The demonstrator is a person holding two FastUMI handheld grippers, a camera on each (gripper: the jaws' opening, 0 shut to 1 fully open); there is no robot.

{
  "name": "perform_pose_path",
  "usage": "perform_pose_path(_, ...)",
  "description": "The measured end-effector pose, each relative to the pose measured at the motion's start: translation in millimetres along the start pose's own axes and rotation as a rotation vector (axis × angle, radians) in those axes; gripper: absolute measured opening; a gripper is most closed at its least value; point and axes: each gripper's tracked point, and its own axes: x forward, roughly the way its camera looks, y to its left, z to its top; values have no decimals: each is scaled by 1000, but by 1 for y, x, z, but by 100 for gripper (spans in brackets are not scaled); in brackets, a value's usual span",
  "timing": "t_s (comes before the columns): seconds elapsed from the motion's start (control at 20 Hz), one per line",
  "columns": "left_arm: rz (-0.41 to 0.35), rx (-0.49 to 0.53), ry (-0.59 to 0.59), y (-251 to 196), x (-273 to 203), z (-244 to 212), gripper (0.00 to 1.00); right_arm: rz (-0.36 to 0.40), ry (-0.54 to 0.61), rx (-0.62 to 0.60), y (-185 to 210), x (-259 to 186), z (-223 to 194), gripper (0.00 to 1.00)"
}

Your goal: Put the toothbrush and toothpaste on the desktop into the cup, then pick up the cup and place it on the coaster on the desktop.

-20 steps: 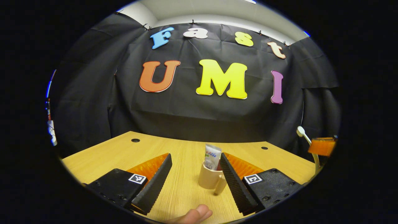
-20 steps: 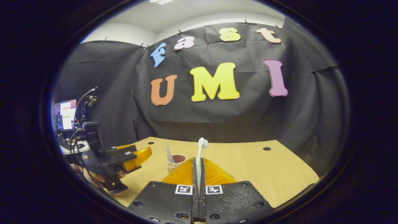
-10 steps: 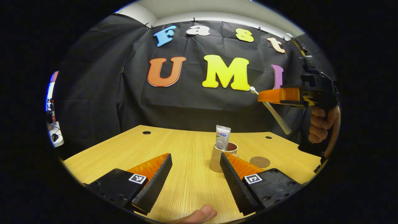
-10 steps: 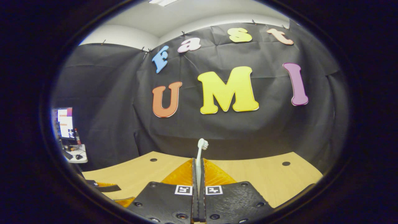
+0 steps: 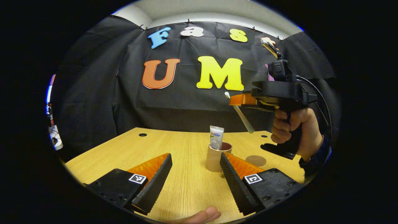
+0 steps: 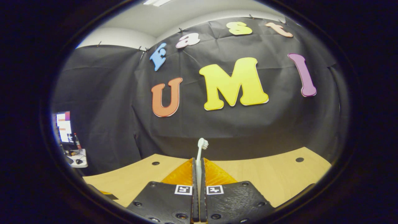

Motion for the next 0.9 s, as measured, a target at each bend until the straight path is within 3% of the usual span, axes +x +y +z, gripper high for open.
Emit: perform_pose_path(0.9, -21, -28, 50, -5, 5, -23, 98, 21, 10, -20, 8, 1, -12, 4)
